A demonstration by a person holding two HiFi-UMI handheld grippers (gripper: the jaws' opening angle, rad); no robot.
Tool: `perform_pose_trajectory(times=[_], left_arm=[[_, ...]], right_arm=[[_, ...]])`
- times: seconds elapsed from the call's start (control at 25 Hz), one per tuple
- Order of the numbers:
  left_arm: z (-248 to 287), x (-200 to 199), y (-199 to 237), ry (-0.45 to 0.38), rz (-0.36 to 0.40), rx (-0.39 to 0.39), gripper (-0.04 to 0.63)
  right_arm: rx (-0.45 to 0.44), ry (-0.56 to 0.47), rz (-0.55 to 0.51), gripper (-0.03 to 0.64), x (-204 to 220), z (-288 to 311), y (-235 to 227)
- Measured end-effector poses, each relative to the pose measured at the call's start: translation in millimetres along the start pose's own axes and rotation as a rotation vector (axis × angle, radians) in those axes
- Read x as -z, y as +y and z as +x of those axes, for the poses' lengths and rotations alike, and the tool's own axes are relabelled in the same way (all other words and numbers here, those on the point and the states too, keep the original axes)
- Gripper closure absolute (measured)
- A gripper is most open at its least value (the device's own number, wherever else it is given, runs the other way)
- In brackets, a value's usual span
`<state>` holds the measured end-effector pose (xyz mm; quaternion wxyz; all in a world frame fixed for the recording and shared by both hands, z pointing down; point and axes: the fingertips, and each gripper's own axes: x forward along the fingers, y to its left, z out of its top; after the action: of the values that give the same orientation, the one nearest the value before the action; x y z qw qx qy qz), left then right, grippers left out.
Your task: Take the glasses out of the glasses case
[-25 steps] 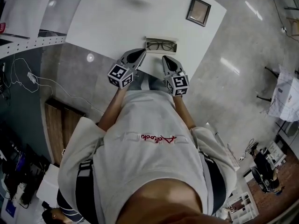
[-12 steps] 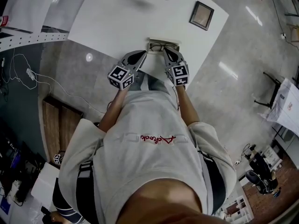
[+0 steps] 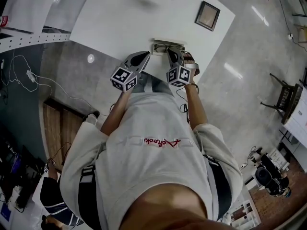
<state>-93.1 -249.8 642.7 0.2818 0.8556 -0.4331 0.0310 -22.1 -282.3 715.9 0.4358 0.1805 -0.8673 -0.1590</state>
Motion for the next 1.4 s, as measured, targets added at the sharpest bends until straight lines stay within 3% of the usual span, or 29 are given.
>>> perform_pose_trajectory(times=[0.08,0.2,0.32,0.4,0.76,0.96,1.4], left_arm=[[0.3,-0.2,-1.6,0.003,0.001,0.005,0.601],[-0.8,-1.0,0.6,0.001,0.0,0.006,0.601],[-2.7,-0.1,3.8,-0.001,-0.003,0.001,0.601],[-2.6,-0.1,3.8,-0.003,-0.006,-0.001,0.601],[-3.5,0.8,5.0,-0.004,-0.012,-0.004,0.601],[-3.8,-1.9,3.5,-0.008,-0.014,-0.014,0.601],[-3.9,-4.4,9.8,-0.009,-0.004,-0.002,0.601]], right_arm=[[0.007,0.033,-0.1,0.617,2.0,1.7,3.5],[0.028,0.044,-0.115,0.614,1.6,3.9,0.9],[0.053,0.063,-0.124,0.476,2.8,7.7,-3.7],[0.07,0.085,-0.141,0.463,6.1,10.1,-6.9],[0.022,0.122,-0.224,0.469,9.9,28.0,-9.4],[-0.003,0.133,-0.263,0.578,13.8,29.3,-8.1],[0.077,0.099,-0.317,0.592,-2.1,21.8,-17.6]])
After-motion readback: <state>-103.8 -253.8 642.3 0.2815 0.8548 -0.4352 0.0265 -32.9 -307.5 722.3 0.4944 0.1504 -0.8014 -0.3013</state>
